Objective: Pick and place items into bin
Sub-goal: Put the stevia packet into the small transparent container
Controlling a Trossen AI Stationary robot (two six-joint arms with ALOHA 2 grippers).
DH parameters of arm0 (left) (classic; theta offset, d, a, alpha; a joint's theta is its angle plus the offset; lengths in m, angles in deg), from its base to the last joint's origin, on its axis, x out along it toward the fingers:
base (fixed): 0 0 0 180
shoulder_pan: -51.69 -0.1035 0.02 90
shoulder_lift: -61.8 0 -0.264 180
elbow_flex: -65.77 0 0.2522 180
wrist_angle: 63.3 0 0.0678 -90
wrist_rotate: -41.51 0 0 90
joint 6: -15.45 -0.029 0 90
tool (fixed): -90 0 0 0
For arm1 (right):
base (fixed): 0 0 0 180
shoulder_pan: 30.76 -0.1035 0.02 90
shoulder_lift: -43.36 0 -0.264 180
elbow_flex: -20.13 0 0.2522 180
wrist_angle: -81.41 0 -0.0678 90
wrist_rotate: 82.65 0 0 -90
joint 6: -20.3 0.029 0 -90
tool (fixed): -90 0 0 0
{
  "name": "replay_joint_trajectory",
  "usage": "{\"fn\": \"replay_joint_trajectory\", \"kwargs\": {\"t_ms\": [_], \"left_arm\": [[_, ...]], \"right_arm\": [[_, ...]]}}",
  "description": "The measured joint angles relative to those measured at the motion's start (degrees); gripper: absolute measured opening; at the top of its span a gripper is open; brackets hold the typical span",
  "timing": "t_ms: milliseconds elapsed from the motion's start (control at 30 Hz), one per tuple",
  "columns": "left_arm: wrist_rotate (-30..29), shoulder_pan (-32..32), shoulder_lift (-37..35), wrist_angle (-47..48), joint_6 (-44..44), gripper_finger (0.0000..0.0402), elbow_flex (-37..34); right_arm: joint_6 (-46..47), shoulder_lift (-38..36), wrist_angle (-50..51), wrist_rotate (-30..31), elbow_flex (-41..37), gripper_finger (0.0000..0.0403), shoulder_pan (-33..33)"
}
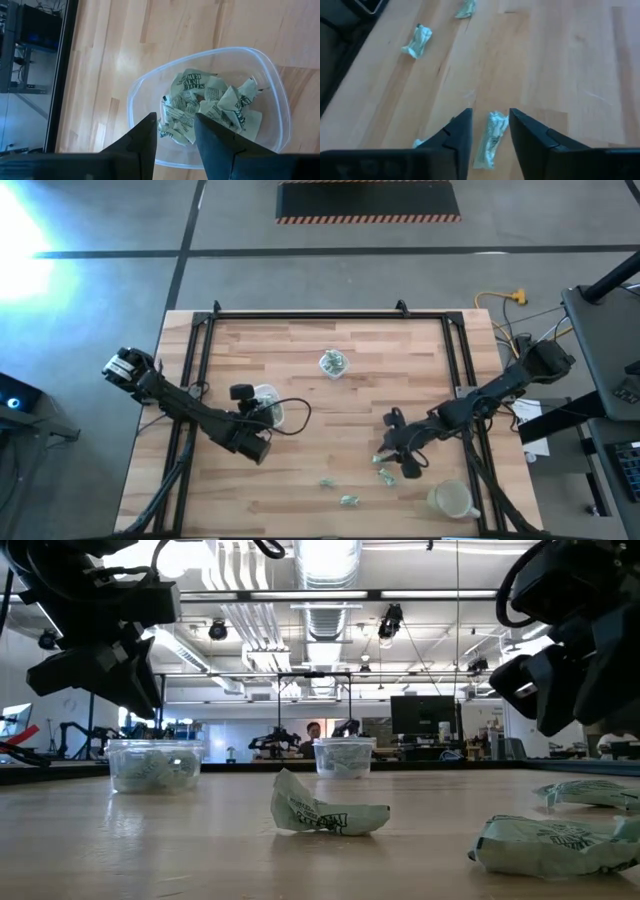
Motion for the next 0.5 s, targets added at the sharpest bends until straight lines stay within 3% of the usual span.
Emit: {"fn": "replay_joint_trajectory", "kwargs": {"t_ms": [267, 500], "left_arm": [[0.0, 0.0, 0.0, -0.3, 0.0, 0.0115, 0.0], [0.1, 0.0, 0.0, -0.5, 0.0, 0.0115, 0.0]], "right_arm": [[0.9, 5.0, -2.5, 1.0, 0.0, 0.0189, 0.0], [2.7, 11.1, -4.0, 1.0, 1.0, 0.022, 0.0]]}}
